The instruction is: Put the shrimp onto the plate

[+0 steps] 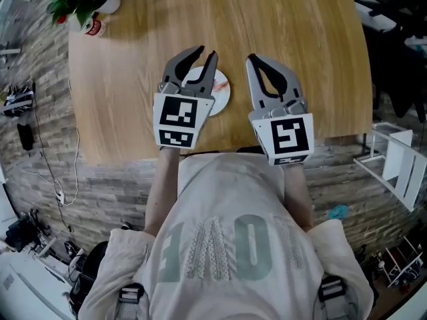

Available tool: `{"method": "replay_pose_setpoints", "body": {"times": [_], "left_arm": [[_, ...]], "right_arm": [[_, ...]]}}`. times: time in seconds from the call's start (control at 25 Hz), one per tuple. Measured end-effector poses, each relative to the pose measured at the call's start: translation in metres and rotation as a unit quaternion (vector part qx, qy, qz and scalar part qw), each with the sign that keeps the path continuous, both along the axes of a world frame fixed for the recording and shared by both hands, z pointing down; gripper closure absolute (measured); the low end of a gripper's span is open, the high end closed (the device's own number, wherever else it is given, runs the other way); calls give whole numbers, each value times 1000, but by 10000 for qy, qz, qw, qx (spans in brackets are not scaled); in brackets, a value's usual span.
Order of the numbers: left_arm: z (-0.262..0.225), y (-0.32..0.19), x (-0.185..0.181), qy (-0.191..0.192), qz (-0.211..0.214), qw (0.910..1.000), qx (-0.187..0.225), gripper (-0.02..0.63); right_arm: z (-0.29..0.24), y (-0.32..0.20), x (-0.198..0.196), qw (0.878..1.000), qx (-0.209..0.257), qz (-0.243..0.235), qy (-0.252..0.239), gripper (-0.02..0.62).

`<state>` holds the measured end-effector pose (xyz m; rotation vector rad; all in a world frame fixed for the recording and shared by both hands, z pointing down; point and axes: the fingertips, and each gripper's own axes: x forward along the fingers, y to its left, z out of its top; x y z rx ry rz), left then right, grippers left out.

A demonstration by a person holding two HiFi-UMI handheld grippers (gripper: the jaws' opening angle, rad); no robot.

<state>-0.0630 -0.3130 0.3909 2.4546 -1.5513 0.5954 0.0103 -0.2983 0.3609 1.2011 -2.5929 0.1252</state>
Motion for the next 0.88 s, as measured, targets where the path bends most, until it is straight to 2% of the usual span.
{"method": "replay_pose_setpoints", "body": {"times": [0.08, 0.16, 0.32, 0.48, 0.56, 0.6, 0.88], "left_arm": [[-33, -1, -11, 308, -218, 9980, 515, 518], [-66, 2, -25, 677, -471, 9900, 1143, 520], [-122, 17, -59, 1211, -1005, 9622, 2223, 569], [-156, 32, -81, 1261, -1280, 9387, 2943, 595], [-165, 38, -90, 1234, -1362, 9314, 3142, 597], [-165, 39, -94, 1202, -1410, 9305, 3159, 597], [-156, 39, -120, 1084, -1774, 9300, 3032, 597]], "right_arm": [[-13, -2, -10, 9997, 202, -150, -23, 575], [-26, -4, -23, 9987, 409, -272, -118, 575], [-55, -9, -47, 9956, 702, -509, -349, 575], [-77, -11, -62, 9923, 882, -626, -602, 575], [-79, -11, -66, 9910, 966, -724, -577, 575], [-79, -11, -69, 9904, 1003, -770, -563, 575], [-77, -8, -87, 9888, 954, -987, -582, 577]]}}
